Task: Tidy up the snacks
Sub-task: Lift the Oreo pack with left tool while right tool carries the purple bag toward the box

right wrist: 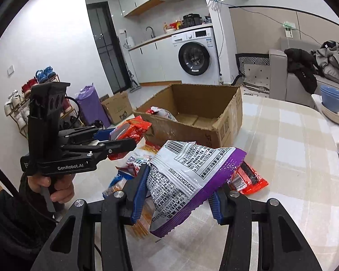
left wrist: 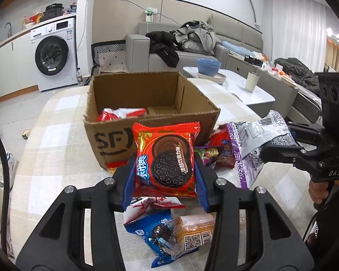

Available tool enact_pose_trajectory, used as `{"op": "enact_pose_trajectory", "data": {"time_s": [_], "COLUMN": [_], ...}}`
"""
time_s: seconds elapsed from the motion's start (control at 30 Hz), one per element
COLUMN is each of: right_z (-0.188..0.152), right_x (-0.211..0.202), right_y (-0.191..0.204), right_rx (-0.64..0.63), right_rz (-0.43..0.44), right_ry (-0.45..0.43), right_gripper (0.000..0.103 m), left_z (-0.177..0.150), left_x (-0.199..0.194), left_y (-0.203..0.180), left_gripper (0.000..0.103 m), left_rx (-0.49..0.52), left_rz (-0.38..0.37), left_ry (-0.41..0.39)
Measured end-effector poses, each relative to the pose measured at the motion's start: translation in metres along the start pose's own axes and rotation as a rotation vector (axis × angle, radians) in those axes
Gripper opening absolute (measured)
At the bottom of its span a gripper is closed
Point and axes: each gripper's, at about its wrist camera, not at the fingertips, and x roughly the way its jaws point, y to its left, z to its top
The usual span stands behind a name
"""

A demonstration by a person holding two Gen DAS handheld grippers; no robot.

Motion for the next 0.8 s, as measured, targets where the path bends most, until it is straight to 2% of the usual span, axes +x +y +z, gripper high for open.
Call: {"op": "enact_pose_trajectory", "data": {"time_s": [0.23,0.57,0.8], "right_z": [0.004,0.014,0.02], "right_x": [-0.007,-0.008,-0.006], "right_y": [0.006,0.011,0.009], "right_rx": [0.0,0.034,0.057], "right_rz": [0.021,-0.008,-0.025], "right_ry": [-0.071,-0.177,-0.214], "right_gripper": [0.048,0.048,0.048], "left_z": [0.009,0.021,0.026], "left_x": [-0.023,-0.045,-0.049], "left_y": [0.012,0.026,0.032], "left_gripper": [0.042,0.042,0.042], "left_rx": [-0.027,-0.039,-0.042], "left_rz": [0.034,0.077,0.097], "left_ry": [-0.048,-0.092,-0.101]}}
